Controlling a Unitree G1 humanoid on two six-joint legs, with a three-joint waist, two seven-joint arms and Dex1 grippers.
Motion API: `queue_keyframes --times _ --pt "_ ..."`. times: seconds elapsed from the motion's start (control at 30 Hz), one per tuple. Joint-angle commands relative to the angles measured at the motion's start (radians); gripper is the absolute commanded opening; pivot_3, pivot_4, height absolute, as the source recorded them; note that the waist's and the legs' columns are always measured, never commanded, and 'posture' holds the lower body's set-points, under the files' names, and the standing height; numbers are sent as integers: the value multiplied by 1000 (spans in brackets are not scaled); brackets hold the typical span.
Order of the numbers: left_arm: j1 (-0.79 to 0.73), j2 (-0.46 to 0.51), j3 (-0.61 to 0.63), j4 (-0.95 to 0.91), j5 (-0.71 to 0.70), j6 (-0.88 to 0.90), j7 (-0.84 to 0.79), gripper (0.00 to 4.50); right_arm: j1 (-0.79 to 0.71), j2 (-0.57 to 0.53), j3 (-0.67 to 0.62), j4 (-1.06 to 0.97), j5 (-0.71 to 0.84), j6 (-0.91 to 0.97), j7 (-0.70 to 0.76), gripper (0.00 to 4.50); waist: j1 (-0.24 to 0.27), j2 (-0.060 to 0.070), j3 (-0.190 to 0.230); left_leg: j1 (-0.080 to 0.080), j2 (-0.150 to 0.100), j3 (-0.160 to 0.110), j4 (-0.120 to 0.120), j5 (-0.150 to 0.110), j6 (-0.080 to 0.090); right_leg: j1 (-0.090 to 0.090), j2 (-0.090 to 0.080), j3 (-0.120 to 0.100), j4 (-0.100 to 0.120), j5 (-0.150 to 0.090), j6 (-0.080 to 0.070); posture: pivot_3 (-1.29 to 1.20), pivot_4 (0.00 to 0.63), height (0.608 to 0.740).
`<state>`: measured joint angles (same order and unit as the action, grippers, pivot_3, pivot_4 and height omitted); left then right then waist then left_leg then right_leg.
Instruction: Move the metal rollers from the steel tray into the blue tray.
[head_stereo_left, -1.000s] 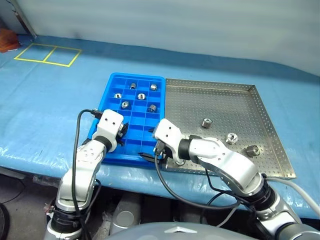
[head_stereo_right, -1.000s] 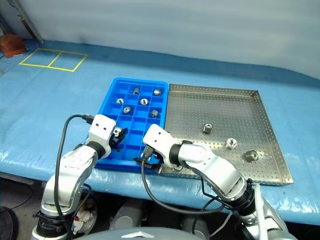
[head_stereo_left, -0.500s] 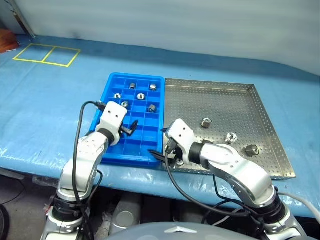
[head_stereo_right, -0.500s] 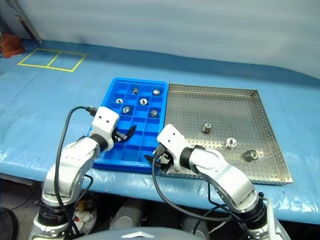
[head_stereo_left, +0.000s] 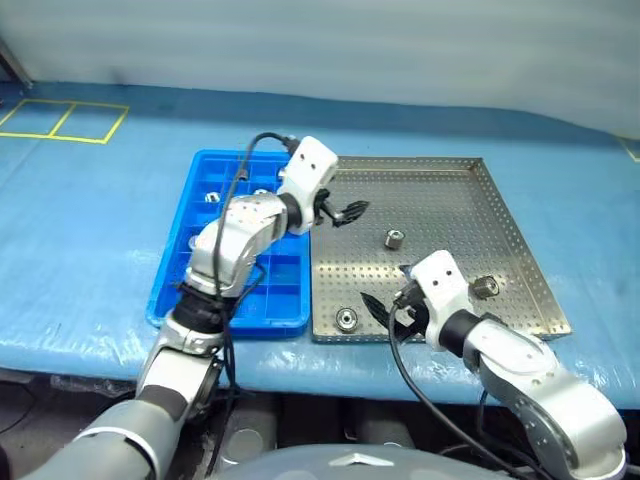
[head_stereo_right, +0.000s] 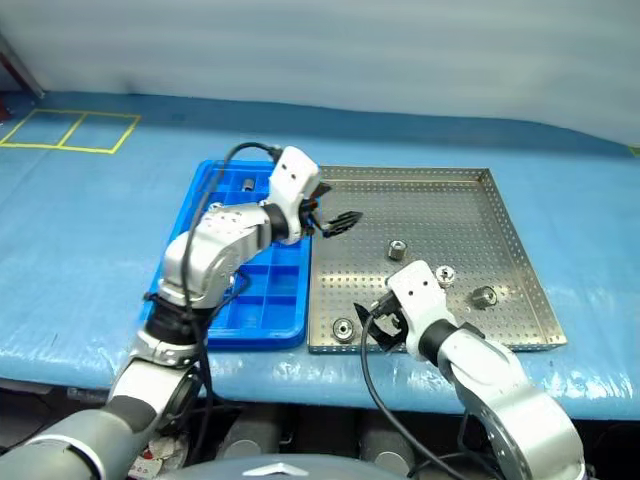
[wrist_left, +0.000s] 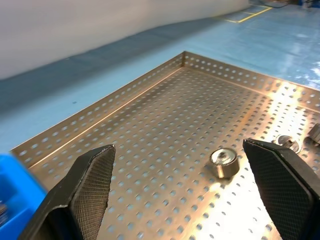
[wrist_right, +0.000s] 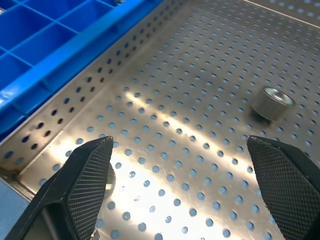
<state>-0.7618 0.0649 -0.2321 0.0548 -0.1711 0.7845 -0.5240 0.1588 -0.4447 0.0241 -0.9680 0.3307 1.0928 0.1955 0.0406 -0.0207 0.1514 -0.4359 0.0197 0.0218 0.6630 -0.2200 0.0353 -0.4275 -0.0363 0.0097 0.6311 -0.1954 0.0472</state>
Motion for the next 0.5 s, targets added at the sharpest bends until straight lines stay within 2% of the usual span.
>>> queue_keyframes --times 0.03,0.27,0.4,0.5 --pt "-81 -96 -27 172 23 -137 21 4452 48 43 -25 -73 -29 8 -66 4500 -17 0 0 0 0 0 0 0 0 0 0 0 0 0 0 -63 150 740" --pt "-190 -233 -4 588 102 -397 151 4452 108 95 -8 -79 -56 -30 -153 4500 -75 1 -1 3 1 3 0 0 1 0 1 4 1 1 1 -152 150 740" --pt "-226 -258 8 735 118 -497 193 4452 128 101 -1 -79 -56 -53 -182 4500 -87 1 0 3 1 3 -1 0 1 -1 1 5 1 1 1 -172 150 740" --pt "-240 -270 11 831 123 -586 167 4452 138 102 5 -79 -52 -69 -200 4500 -91 1 0 2 2 3 0 0 1 -1 1 6 1 1 2 -191 150 740"
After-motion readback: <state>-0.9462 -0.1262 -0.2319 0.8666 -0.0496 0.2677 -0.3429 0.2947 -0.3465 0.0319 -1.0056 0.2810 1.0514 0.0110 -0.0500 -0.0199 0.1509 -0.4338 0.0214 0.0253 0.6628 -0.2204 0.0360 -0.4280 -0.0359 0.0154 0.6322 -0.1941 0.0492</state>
